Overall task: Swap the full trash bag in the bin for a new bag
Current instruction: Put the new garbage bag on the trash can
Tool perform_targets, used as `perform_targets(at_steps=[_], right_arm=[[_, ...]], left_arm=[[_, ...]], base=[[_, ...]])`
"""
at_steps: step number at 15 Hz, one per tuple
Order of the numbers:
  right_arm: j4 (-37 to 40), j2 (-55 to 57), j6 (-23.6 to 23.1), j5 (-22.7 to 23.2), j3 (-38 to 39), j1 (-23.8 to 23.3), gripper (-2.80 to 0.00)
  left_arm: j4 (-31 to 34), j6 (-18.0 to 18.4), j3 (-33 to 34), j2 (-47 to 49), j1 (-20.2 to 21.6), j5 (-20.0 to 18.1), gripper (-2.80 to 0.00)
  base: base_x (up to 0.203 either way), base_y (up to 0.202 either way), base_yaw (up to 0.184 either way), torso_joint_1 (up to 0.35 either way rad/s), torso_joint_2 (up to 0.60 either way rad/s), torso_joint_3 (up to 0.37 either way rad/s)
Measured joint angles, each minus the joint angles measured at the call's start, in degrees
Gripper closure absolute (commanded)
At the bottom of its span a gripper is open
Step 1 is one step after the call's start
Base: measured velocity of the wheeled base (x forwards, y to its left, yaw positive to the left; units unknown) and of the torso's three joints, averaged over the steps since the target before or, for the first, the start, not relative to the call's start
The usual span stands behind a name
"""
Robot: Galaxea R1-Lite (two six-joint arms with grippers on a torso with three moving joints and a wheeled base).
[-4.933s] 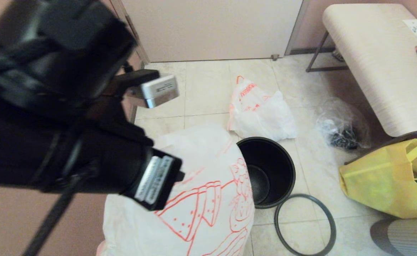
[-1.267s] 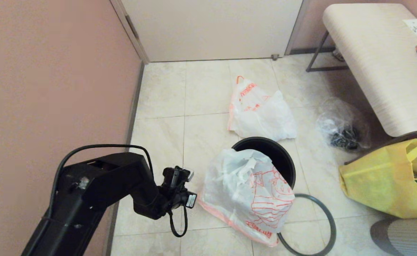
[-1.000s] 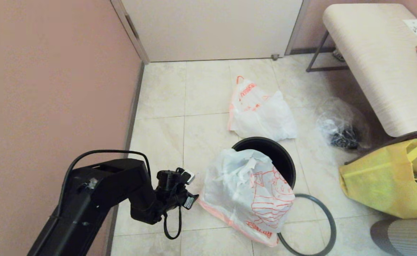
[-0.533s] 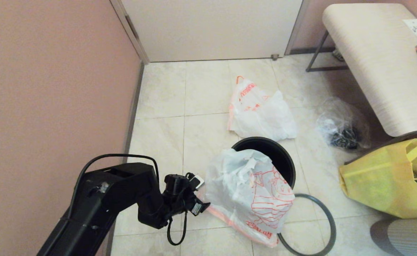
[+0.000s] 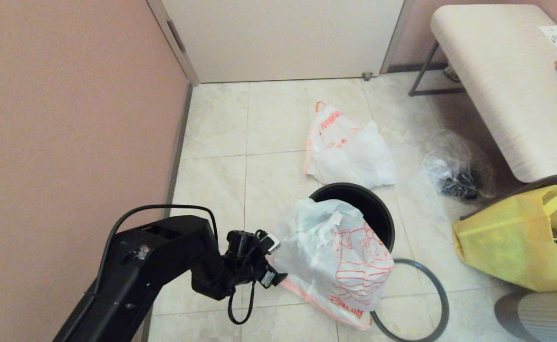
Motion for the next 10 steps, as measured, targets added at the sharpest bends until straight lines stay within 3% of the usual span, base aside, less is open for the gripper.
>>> perform_targets(at_steps=[10], right_arm=[[0.0,0.0,0.0,0.0,0.0,0.0,0.0]], left_arm=[[5.0,0.9,-7.9,4.9,-0.8,0.1,-2.8]], base=[[0.0,0.0,0.0,0.0,0.0,0.0]])
